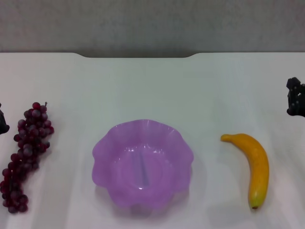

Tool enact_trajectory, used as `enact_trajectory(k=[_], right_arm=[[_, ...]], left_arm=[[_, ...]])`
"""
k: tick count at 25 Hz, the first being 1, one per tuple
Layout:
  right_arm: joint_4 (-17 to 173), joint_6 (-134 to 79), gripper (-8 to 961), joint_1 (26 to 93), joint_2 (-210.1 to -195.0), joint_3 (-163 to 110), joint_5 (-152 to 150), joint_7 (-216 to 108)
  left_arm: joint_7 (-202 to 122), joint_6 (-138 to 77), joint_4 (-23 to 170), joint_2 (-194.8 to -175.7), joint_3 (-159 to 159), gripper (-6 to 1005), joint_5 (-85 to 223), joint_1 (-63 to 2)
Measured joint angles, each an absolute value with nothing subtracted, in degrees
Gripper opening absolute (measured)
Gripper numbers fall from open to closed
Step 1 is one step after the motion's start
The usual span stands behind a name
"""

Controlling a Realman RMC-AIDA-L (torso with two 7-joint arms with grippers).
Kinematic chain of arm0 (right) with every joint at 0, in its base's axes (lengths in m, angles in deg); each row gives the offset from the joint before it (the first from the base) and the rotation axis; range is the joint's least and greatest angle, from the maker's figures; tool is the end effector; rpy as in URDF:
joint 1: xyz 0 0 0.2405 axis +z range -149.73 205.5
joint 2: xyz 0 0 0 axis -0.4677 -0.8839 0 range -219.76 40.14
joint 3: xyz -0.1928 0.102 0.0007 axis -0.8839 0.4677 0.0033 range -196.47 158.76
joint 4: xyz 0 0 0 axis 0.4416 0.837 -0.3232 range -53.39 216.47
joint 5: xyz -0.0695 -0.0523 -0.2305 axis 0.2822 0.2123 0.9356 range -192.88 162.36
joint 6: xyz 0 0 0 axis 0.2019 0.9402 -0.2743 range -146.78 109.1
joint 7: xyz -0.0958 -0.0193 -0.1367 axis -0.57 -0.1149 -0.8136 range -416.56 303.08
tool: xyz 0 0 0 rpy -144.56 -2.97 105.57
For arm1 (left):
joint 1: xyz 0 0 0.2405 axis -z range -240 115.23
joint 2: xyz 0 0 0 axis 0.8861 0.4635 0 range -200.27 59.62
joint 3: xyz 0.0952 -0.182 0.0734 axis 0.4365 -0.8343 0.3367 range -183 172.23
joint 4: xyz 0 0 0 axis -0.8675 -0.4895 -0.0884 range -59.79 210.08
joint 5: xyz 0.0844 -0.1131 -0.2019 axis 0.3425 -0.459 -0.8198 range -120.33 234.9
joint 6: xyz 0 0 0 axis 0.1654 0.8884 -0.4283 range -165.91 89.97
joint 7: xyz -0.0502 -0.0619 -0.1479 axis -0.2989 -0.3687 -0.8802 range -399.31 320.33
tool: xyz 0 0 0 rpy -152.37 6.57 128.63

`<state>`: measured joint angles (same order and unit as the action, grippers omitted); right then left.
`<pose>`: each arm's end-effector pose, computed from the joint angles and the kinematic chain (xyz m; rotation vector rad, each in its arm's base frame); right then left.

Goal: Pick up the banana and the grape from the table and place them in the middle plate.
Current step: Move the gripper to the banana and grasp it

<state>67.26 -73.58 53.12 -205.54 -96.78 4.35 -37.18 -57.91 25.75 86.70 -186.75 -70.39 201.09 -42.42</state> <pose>0.3309 0.3936 0.0142 -1.7809 0.4711 0.5492 -0.3592 0.3474 0.0172 -1.4563 -0.7111 -0.7401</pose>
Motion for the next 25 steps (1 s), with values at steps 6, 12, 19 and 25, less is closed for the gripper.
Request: enact_trajectory(k=[6, 12, 19, 25], right_arm=[[69.2, -73.6, 32, 53.5, -205.55, -96.8, 4.7, -37.2], [69.3, -73.6, 37, 53.5, -205.59, -96.7, 4.5, -37.1], [69.3, -73.6, 43, 53.6, -205.58, -96.7, 4.4, -37.1], [69.3, -73.1, 228, 54.3, -205.41, -96.4, 4.4, -36.0]], left_arm=[[-57.8, 25.7, 86.3, -186.84, -69.9, 63, 201.5, -41.6], [-57.8, 25.7, 86.3, -186.86, -70.0, 64, 201.4, -41.7], [-57.2, 25.5, 86.3, -186.79, -70.2, 70, 201.4, -41.6], [-54.3, 25.3, 86.3, -187.01, -70.4, 203, 200.2, -41.4]])
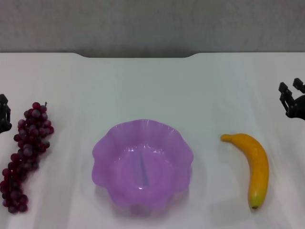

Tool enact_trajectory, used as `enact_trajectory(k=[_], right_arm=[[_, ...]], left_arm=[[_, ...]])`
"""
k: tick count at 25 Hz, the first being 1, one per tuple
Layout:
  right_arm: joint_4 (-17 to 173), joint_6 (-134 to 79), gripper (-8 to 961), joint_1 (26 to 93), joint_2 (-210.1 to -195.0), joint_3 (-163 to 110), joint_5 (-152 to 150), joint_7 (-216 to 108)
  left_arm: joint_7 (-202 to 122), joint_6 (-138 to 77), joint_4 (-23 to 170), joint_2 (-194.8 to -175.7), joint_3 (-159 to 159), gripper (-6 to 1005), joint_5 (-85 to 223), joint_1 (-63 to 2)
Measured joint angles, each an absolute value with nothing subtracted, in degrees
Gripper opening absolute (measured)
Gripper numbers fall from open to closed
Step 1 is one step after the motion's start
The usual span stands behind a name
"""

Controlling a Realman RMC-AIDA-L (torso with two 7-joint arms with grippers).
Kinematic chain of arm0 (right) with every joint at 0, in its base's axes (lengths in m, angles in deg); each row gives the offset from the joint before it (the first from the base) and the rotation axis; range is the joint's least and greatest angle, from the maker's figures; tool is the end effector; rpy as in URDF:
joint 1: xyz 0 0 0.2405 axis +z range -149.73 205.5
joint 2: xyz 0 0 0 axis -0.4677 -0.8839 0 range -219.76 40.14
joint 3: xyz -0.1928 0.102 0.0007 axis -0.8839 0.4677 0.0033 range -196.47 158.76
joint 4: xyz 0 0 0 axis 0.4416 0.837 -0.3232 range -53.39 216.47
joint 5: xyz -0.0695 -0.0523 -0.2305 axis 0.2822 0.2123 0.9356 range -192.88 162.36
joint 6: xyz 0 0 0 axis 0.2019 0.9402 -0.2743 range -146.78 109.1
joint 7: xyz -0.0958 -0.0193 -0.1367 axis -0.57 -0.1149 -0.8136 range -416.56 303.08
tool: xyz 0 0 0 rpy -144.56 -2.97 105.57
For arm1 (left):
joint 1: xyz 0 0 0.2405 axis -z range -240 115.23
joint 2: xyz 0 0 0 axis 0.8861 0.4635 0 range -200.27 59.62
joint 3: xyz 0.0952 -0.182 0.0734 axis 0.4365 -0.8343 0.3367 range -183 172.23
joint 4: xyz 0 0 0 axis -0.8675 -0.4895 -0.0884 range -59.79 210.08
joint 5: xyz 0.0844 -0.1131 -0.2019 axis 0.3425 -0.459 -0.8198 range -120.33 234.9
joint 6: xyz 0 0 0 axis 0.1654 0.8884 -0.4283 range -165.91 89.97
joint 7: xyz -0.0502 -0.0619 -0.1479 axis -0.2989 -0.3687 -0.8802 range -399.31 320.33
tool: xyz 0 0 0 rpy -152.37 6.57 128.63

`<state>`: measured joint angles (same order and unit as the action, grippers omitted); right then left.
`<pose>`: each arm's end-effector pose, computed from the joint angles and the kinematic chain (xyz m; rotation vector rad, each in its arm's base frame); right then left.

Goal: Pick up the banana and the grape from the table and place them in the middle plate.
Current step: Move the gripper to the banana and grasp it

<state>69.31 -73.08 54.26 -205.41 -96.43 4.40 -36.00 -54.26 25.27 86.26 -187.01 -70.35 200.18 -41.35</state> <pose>0.3350 0.3935 0.0106 -1.7841 0.5124 0.5439 -0.3565 0.3524 0.0164 -1.4670 -0.6675 -0.6956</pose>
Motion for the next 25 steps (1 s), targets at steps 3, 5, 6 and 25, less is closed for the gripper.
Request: enact_trajectory(k=[3, 5, 6, 25], right_arm=[[69.3, -72.2, 358, 54.7, -205.37, -96.5, 4.4, -34.4], [69.3, -70.9, 451, 55.1, -205.34, -96.5, 4.3, -32.3], [69.3, -70.2, 501, 55.3, -205.29, -96.5, 4.3, -30.7], [70.2, -68.6, 883, 54.6, -205.23, -105.7, 5.0, -20.6]], left_arm=[[-54.1, 23.9, 86.3, -187.07, -70.4, 313, 199.5, -40.9], [-54.1, 23.3, 86.3, -187.07, -70.4, 385, 199.3, -40.8], [-54.3, 20.7, 86.6, -187.04, -70.6, 420, 198.3, -40.4], [-51.6, 18.7, 86.7, -187.03, -70.2, 880, 198.2, -41.2]])
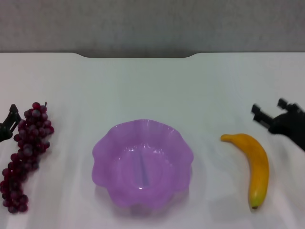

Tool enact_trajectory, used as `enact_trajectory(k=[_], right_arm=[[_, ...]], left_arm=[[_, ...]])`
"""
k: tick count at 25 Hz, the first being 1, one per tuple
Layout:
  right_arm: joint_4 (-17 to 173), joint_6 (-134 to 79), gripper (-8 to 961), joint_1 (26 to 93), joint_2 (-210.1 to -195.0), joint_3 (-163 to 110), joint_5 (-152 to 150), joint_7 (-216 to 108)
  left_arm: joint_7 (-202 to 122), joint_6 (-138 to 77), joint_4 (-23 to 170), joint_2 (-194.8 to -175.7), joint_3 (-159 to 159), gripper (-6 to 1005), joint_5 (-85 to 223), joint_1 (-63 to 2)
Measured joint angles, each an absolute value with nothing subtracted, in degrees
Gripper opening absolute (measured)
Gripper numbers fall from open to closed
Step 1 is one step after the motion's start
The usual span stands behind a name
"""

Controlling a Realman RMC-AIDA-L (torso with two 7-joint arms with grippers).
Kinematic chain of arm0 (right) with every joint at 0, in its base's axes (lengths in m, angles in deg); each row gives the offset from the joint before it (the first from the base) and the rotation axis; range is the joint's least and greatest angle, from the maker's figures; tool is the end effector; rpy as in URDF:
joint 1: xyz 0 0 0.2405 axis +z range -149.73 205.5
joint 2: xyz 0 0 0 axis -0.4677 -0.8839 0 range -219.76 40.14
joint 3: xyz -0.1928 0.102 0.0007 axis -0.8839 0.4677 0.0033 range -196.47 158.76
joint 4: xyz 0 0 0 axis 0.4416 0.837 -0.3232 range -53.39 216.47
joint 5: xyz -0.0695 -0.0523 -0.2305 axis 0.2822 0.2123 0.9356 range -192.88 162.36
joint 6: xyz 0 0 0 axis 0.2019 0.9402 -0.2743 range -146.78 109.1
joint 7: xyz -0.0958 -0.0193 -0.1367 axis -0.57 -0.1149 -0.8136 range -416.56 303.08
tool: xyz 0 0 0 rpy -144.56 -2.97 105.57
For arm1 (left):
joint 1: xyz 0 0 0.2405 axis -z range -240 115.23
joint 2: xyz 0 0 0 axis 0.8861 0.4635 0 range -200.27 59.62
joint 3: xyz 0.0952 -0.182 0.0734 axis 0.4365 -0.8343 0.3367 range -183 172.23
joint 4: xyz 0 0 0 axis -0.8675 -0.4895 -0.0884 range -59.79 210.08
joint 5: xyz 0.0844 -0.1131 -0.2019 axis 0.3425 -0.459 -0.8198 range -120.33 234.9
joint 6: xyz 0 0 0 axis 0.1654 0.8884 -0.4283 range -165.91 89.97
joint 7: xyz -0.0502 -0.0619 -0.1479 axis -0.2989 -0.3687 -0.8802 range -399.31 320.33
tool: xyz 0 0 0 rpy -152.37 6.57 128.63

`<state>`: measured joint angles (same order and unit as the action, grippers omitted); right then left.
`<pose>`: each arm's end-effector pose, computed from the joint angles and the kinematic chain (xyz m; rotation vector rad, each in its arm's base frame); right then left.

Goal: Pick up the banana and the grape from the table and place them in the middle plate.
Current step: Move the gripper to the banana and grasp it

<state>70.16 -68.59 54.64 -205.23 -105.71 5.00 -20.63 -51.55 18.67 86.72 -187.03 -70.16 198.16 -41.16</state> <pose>0.3388 0.3837 -0.0230 -1.8908 0.7665 0.5844 -0.3712 0.3542 0.0082 -1.4712 -0.7342 -0.5866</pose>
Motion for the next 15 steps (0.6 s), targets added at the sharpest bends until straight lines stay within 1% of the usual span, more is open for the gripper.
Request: enact_trajectory(k=[15], right_arm=[[74.5, -64.4, 883, 54.6, -205.19, -114.7, 5.1, -16.1]], left_arm=[[-51.1, 21.9, 86.8, -187.13, -69.9, 890, 198.2, -42.1]])
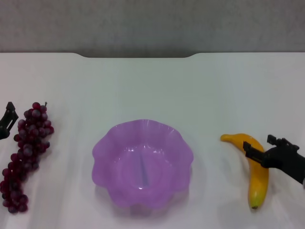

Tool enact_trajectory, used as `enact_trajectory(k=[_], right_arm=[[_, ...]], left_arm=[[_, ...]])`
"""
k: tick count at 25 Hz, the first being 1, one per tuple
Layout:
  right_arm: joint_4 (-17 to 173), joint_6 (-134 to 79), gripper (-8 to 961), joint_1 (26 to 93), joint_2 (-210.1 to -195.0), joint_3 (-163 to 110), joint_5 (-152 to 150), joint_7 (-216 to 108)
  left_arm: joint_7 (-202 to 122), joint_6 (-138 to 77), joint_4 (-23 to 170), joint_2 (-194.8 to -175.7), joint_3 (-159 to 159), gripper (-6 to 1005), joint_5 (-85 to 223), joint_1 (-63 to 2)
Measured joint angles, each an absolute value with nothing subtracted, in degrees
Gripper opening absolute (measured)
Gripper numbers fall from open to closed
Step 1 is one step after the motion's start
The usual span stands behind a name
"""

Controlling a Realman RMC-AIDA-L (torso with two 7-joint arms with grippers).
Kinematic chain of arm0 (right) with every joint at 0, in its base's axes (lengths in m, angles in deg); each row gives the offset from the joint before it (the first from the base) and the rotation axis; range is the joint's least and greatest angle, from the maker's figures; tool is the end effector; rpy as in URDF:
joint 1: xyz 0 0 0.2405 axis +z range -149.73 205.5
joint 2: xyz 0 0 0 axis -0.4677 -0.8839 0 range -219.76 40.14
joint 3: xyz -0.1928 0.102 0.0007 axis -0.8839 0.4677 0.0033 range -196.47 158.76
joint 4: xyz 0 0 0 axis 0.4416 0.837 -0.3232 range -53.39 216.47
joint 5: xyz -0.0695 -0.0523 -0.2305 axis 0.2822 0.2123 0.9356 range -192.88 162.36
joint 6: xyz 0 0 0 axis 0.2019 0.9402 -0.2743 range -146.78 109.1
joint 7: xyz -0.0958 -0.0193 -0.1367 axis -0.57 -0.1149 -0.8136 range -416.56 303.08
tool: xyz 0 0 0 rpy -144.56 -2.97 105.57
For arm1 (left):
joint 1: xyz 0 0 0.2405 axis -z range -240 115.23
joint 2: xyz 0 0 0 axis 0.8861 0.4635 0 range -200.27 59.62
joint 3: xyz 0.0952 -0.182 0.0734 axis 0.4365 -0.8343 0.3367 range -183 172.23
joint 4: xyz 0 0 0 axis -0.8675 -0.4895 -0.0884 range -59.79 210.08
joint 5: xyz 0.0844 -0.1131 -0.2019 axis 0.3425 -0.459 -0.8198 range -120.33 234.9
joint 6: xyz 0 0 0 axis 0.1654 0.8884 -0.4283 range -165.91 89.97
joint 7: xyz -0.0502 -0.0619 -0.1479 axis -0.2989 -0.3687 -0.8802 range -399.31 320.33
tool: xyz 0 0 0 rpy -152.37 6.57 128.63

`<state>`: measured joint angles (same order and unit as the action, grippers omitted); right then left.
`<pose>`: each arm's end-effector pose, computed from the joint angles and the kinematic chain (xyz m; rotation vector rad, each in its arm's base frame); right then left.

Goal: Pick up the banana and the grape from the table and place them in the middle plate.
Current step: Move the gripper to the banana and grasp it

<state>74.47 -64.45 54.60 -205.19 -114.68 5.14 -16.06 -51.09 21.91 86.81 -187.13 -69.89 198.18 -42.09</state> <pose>0.3662 0.3539 -0.0538 -1.9970 0.8988 0.4222 -0.3680 0.3489 0.0121 -1.4609 -0.6937 -0.6137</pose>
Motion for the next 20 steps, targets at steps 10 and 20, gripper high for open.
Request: enact_trajectory(k=[10, 20], right_arm=[[74.0, -61.3, 882, 54.6, -205.36, -118.6, 5.1, -14.8], [74.1, -60.9, 881, 54.6, -205.48, -118.7, 5.1, -14.8]], left_arm=[[-51.1, 22.0, 86.8, -187.13, -69.4, 890, 198.2, -42.0], [-51.1, 22.5, 86.7, -187.13, -69.4, 891, 198.2, -42.1]])
